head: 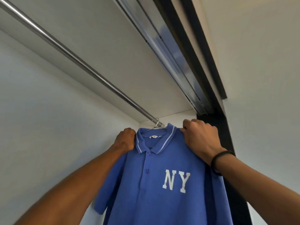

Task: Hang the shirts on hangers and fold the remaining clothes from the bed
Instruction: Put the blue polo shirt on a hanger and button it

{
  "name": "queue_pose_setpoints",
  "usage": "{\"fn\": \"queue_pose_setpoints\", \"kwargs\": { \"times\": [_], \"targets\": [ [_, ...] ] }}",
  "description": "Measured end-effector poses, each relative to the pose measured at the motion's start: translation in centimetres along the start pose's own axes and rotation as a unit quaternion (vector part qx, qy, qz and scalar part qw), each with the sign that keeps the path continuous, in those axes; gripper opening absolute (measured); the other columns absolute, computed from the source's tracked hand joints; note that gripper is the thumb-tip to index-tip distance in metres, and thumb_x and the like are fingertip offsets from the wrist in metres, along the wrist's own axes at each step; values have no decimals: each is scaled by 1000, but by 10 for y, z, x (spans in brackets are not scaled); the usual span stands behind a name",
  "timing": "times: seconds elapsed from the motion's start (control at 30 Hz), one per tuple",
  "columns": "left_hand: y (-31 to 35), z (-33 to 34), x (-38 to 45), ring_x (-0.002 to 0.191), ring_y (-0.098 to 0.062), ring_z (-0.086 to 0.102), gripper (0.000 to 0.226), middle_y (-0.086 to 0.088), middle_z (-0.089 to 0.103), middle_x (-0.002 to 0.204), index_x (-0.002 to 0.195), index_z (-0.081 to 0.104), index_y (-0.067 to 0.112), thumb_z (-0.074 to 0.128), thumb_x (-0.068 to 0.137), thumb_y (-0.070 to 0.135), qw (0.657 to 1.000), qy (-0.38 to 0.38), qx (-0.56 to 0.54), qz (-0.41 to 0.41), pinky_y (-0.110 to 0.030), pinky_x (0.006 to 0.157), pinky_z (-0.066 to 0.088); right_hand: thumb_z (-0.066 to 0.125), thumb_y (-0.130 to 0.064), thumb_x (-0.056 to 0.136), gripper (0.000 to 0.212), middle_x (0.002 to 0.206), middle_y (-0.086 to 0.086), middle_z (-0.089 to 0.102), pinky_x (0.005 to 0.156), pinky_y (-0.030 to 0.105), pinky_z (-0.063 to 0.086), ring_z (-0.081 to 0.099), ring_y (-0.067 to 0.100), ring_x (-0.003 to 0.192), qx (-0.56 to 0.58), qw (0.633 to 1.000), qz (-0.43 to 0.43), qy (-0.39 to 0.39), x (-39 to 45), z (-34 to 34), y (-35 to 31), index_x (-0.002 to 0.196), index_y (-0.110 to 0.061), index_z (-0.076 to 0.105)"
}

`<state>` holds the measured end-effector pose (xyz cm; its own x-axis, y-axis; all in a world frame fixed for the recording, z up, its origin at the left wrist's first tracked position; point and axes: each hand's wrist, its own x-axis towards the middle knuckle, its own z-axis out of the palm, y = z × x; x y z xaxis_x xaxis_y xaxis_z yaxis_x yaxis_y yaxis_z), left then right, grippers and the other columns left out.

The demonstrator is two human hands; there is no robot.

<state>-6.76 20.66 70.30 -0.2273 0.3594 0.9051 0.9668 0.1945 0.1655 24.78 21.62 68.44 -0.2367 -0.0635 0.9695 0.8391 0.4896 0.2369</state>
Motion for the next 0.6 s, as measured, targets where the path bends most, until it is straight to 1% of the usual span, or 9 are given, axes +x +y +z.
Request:
{"fn": "queue_pose_setpoints", "kwargs": {
  "times": [0.03,0.07,0.1,0.17,0.2,0.23,0.37,0.5,0.6],
  "targets": [
    [0,4,9,97,-35,69,12,-13,70,106,78,56,14,59,90,14,1000,-3,-2,-6,-36,78,53,46,-38,107,23,100,3,64,65,35,40,64,33,82,22,1000,-5,5,6,8,-1,101,-18,57],
    [2,8,17,97,-34,69,11,-14,70,107,79,57,14,59,90,14,1000,-5,-4,-14,-36,78,54,47,-35,107,23,99,5,65,66,36,44,64,33,80,39,999,-4,7,12,16,-2,99,-16,57],
    [6,13,25,100,-34,68,6,-15,70,110,86,61,12,59,91,14,1000,-8,-4,-13,-36,81,54,49,-34,106,22,98,7,66,67,37,47,64,34,81,45,999,-1,11,17,23,0,97,-15,58],
    [16,25,41,110,-36,65,20,-16,66,121,107,67,8,58,92,19,1000,-9,-2,-13,-39,92,55,54,-33,103,21,99,10,68,68,38,45,66,40,86,41,999,14,16,27,32,8,94,-15,60],
    [19,31,48,114,-37,64,27,-17,63,125,114,67,7,58,93,20,1000,-13,-1,-14,-41,97,54,55,-33,103,21,100,11,68,69,39,44,66,42,89,43,999,24,19,31,36,13,94,-14,61],
    [24,37,54,116,-37,62,30,-18,62,127,117,66,7,58,93,21,1000,-14,3,-15,-42,99,53,56,-32,102,21,100,12,69,69,39,44,66,43,91,45,998,32,20,35,40,18,94,-14,62],
    [39,58,80,119,-36,60,33,-18,57,131,122,61,6,59,93,21,1000,-9,17,-9,-40,97,52,58,-31,103,21,99,13,68,71,37,41,65,41,92,48,997,62,9,45,58,31,97,-12,65],
    [46,78,101,122,-36,58,37,-19,54,135,129,56,6,60,95,20,999,-2,32,-11,-39,98,50,59,-32,104,21,97,11,68,73,37,44,66,36,90,58,996,67,6,52,72,43,99,-13,66],
    [44,92,110,124,-36,57,37,-19,52,137,131,55,5,57,96,18,999,3,41,-14,-39,99,49,59,-32,104,20,98,11,69,75,39,49,67,36,91,55,997,60,3,57,83,48,101,-14,66]
  ]
}}
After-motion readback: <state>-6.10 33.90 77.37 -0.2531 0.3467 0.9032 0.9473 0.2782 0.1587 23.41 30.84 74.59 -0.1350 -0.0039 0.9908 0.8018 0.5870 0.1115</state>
